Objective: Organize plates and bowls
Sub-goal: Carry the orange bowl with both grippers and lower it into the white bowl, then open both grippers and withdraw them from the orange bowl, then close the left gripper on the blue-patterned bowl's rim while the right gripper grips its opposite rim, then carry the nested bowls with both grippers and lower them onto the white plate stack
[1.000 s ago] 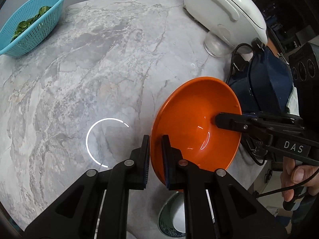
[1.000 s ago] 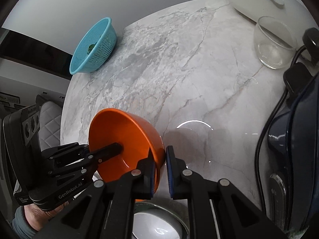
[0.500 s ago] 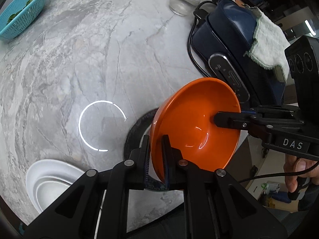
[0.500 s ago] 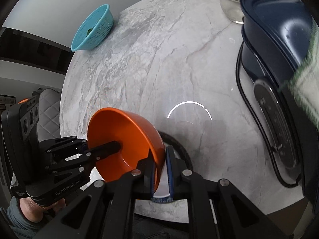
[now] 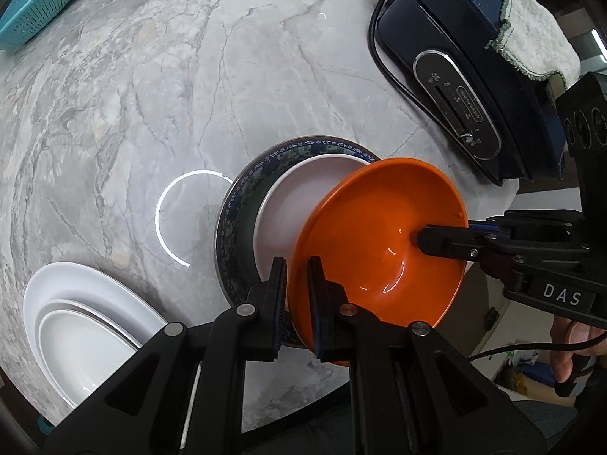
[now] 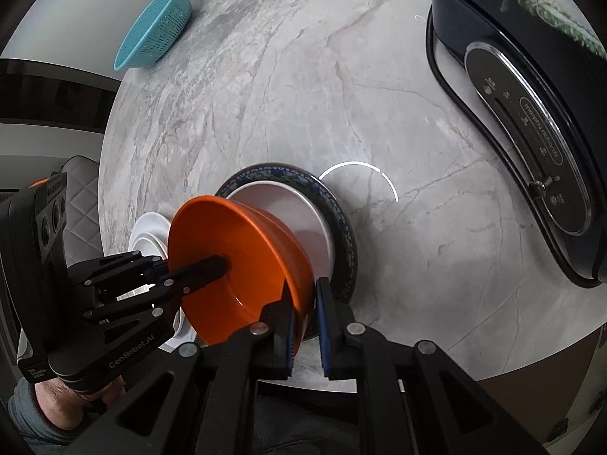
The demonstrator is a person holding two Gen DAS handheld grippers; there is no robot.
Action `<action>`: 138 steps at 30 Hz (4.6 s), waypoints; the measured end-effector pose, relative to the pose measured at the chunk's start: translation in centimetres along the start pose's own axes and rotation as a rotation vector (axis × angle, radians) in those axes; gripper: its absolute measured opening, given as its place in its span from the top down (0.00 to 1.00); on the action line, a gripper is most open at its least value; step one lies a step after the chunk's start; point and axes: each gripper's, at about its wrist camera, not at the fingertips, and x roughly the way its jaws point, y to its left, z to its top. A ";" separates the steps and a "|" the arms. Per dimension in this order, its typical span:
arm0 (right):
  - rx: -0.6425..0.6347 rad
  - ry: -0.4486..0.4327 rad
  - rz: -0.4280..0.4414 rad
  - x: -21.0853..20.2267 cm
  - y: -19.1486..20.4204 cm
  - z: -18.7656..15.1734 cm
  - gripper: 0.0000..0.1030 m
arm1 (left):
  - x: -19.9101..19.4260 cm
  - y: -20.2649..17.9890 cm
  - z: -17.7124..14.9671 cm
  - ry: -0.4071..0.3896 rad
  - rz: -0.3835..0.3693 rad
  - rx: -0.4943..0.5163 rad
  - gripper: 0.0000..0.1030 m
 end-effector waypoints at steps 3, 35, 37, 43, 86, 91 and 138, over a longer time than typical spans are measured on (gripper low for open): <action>-0.003 0.010 -0.017 0.8 -0.3 0.2 0.89 | 0.5 0.3 0.2 0.001 0.015 -0.008 0.90; -0.092 -0.046 -0.079 -0.4 -0.2 1.2 0.65 | -4.7 4.3 0.3 -0.179 -0.060 -0.117 0.20; -0.093 -0.082 -0.056 -1.2 -0.6 0.9 0.65 | -4.3 5.2 0.4 -0.170 -0.034 -0.081 0.20; -0.094 -0.153 0.001 -1.6 -2.3 -0.4 0.65 | -2.3 8.1 0.0 -0.134 -0.039 0.001 0.20; -0.086 -0.082 0.143 4.5 -4.0 -0.1 0.89 | 4.4 7.2 1.1 0.034 -0.208 0.122 0.92; -0.075 -0.079 0.141 4.6 -3.9 -0.2 0.90 | 4.4 6.9 1.1 0.022 -0.195 0.103 0.92; -0.183 0.141 0.179 2.6 9.3 0.9 0.90 | -10.1 15.6 -13.5 -0.094 -0.220 -0.424 0.95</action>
